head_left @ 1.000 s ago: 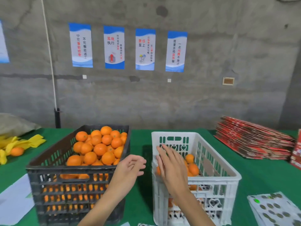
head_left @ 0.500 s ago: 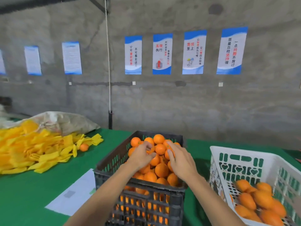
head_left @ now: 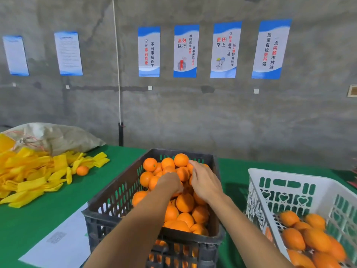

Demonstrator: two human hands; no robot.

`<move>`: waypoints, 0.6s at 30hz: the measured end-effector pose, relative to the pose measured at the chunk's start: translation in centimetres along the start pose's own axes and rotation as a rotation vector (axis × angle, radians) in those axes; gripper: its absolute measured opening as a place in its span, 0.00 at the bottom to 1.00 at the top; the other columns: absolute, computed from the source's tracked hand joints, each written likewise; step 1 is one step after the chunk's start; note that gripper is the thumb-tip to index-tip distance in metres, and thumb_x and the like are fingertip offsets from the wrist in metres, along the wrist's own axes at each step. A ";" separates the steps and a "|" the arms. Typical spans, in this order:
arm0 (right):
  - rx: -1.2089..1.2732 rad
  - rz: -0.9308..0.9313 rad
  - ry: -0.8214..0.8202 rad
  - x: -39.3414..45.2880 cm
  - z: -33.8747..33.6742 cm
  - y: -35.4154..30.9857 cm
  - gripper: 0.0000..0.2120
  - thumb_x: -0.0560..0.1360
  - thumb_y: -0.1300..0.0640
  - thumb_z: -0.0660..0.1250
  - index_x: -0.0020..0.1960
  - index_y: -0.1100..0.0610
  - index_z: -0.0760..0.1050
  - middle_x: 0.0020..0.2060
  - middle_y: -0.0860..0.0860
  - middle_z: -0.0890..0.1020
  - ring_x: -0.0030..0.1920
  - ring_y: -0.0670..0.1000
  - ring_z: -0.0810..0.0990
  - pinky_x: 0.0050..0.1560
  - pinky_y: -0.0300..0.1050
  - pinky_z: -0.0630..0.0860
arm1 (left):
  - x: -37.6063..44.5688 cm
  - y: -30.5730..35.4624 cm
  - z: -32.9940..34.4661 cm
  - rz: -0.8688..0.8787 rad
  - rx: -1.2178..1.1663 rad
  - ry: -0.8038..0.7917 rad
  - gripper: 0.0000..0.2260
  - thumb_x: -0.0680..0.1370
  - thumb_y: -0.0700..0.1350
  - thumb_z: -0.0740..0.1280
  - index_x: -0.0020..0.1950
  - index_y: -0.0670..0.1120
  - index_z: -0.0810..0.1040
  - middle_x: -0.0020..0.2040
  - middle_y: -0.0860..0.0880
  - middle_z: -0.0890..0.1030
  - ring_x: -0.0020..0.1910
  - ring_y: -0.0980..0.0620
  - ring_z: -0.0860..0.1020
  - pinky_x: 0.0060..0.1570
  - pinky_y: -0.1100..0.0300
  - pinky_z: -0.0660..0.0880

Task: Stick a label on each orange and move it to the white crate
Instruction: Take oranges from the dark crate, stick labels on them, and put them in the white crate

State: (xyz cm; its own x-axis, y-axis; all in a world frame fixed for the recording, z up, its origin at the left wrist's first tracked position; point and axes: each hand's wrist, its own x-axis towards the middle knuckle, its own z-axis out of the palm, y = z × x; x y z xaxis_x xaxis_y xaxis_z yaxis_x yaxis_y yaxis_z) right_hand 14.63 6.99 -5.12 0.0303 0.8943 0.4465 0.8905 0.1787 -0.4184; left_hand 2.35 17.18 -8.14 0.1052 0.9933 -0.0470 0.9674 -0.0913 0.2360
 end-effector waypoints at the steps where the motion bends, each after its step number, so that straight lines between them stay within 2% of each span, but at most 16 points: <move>1: 0.003 0.001 0.009 -0.1 0.1 0.0 0.21 0.86 0.52 0.54 0.79 0.46 0.65 0.72 0.50 0.75 0.71 0.55 0.74 0.64 0.55 0.76 | 0.2 0.0 0.4 -0.002 -0.003 0.039 0.22 0.81 0.51 0.69 0.73 0.44 0.72 0.63 0.43 0.80 0.60 0.42 0.81 0.55 0.51 0.80; 3: 0.031 0.011 0.044 -0.2 0.0 0.1 0.21 0.86 0.52 0.54 0.78 0.47 0.66 0.72 0.50 0.75 0.71 0.54 0.74 0.65 0.54 0.75 | 0.2 -0.2 0.4 0.000 0.002 0.088 0.20 0.78 0.53 0.71 0.67 0.46 0.75 0.56 0.45 0.81 0.54 0.44 0.82 0.46 0.54 0.79; 6: 0.088 0.024 0.105 -0.9 -0.7 0.0 0.20 0.86 0.52 0.53 0.77 0.48 0.68 0.72 0.49 0.76 0.71 0.53 0.74 0.68 0.53 0.74 | -0.7 -0.7 -0.8 0.023 -0.017 0.132 0.19 0.70 0.60 0.76 0.49 0.49 0.76 0.42 0.49 0.79 0.40 0.50 0.79 0.32 0.57 0.75; 8: 0.103 -0.007 0.097 -1.6 -1.3 -0.3 0.20 0.87 0.53 0.53 0.77 0.49 0.68 0.72 0.50 0.76 0.71 0.53 0.73 0.68 0.53 0.73 | -2.2 -0.9 -2.2 0.056 -0.069 0.174 0.19 0.66 0.62 0.77 0.42 0.49 0.76 0.38 0.49 0.79 0.35 0.52 0.77 0.28 0.58 0.74; 10: 0.123 -0.051 0.064 -2.6 -1.9 -0.9 0.20 0.87 0.53 0.53 0.77 0.50 0.69 0.72 0.51 0.76 0.71 0.53 0.73 0.70 0.51 0.71 | -4.8 -1.2 -3.7 0.081 -0.201 0.213 0.21 0.63 0.63 0.74 0.39 0.48 0.75 0.35 0.50 0.78 0.34 0.52 0.77 0.26 0.58 0.70; 12: 0.176 -0.085 0.070 -4.0 -2.8 -2.2 0.19 0.86 0.54 0.55 0.76 0.53 0.70 0.72 0.53 0.76 0.72 0.53 0.73 0.72 0.50 0.69 | -8.4 -1.5 -4.9 0.124 -0.364 0.258 0.25 0.60 0.67 0.71 0.41 0.47 0.75 0.36 0.50 0.78 0.37 0.49 0.79 0.29 0.57 0.68; 14: 0.251 -0.105 0.100 -5.6 -4.0 -3.9 0.19 0.86 0.54 0.57 0.74 0.55 0.72 0.71 0.53 0.77 0.71 0.53 0.73 0.72 0.48 0.68 | -12.4 -2.2 -5.7 0.177 -0.530 0.320 0.26 0.59 0.68 0.69 0.43 0.48 0.76 0.35 0.53 0.78 0.38 0.51 0.79 0.30 0.57 0.68; 16: 0.305 -0.135 0.122 -7.9 -5.3 -5.4 0.17 0.86 0.51 0.59 0.72 0.52 0.75 0.68 0.50 0.79 0.67 0.51 0.76 0.69 0.47 0.71 | -17.0 -3.2 -5.9 0.220 -0.675 0.390 0.27 0.60 0.67 0.72 0.51 0.52 0.77 0.41 0.57 0.80 0.40 0.60 0.79 0.34 0.65 0.70; 18: 0.397 -0.165 0.143 -10.9 -6.3 -6.7 0.15 0.84 0.48 0.62 0.69 0.48 0.77 0.63 0.47 0.82 0.60 0.49 0.80 0.65 0.50 0.76 | -21.4 -4.2 -4.8 0.319 -0.746 0.511 0.31 0.64 0.66 0.74 0.63 0.54 0.75 0.51 0.59 0.79 0.46 0.63 0.80 0.40 0.71 0.74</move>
State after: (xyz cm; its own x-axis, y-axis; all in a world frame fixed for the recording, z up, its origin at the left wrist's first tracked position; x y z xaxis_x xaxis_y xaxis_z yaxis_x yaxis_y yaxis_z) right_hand 11.22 -6.48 -2.24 -0.0099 0.7798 0.6260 0.6467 0.4825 -0.5908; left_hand -5.07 -3.40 -3.49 0.0546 0.8563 0.5135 0.4966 -0.4695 0.7300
